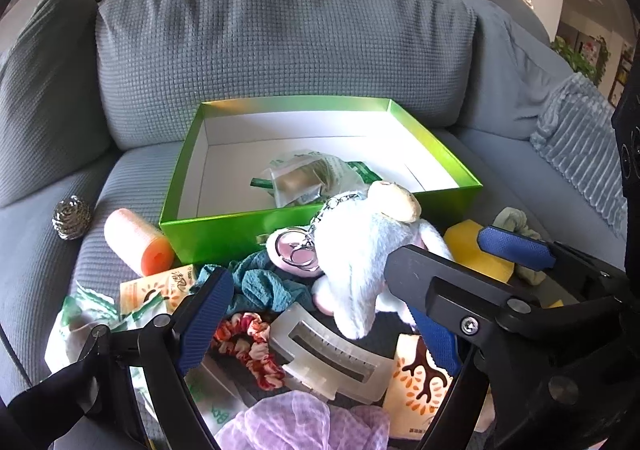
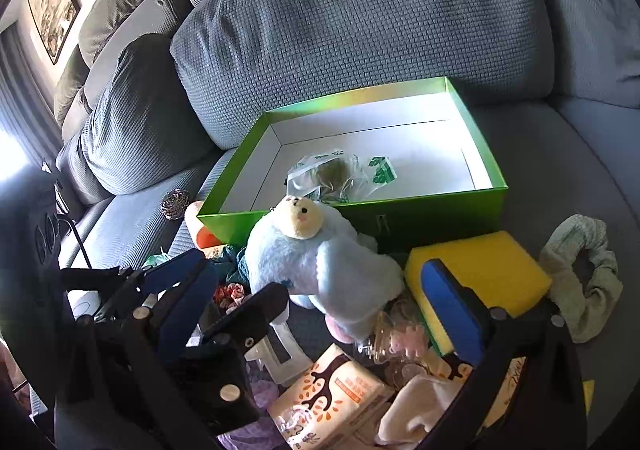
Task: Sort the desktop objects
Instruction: 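Close the right gripper on the white plush elephant, then lift the elephant with the right gripper and carry it over the box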
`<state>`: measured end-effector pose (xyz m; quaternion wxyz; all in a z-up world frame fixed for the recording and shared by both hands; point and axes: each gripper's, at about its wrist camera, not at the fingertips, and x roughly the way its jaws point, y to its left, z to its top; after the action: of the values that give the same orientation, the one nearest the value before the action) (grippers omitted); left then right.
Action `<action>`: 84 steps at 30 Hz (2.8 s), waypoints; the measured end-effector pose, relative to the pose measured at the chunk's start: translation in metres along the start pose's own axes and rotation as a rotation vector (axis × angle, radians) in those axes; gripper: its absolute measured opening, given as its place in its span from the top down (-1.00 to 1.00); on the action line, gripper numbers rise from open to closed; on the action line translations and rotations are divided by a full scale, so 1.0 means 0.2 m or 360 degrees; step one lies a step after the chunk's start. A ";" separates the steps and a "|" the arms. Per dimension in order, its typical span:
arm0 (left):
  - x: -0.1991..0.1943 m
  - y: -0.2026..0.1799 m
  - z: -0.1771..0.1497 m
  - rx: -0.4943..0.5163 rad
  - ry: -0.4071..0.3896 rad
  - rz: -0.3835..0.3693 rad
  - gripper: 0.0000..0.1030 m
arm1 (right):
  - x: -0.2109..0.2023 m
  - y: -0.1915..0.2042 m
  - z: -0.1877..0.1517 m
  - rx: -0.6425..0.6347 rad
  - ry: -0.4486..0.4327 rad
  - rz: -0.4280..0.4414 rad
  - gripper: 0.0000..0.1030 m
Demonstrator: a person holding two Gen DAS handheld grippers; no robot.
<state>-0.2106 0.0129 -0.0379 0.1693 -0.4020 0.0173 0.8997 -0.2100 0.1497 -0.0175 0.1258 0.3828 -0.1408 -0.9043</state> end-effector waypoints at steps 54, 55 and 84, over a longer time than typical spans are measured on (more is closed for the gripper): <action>-0.02 -0.07 0.05 0.0106 -0.0085 -0.0226 0.13 | 0.03 0.03 0.06 0.0010 -0.0028 0.0160 -0.06; -0.03 -0.07 0.05 0.0107 -0.0091 -0.0224 0.13 | 0.02 0.04 0.06 0.0006 -0.0035 0.0161 -0.06; -0.07 -0.04 0.28 0.0139 -0.0237 -0.0167 0.13 | -0.03 0.12 0.30 -0.0084 -0.0207 0.0177 -0.06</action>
<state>-0.2393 0.0258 0.0108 0.2345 -0.3267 0.0227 0.9153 -0.2469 0.1389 0.0354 0.1765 0.3115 -0.1459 -0.9222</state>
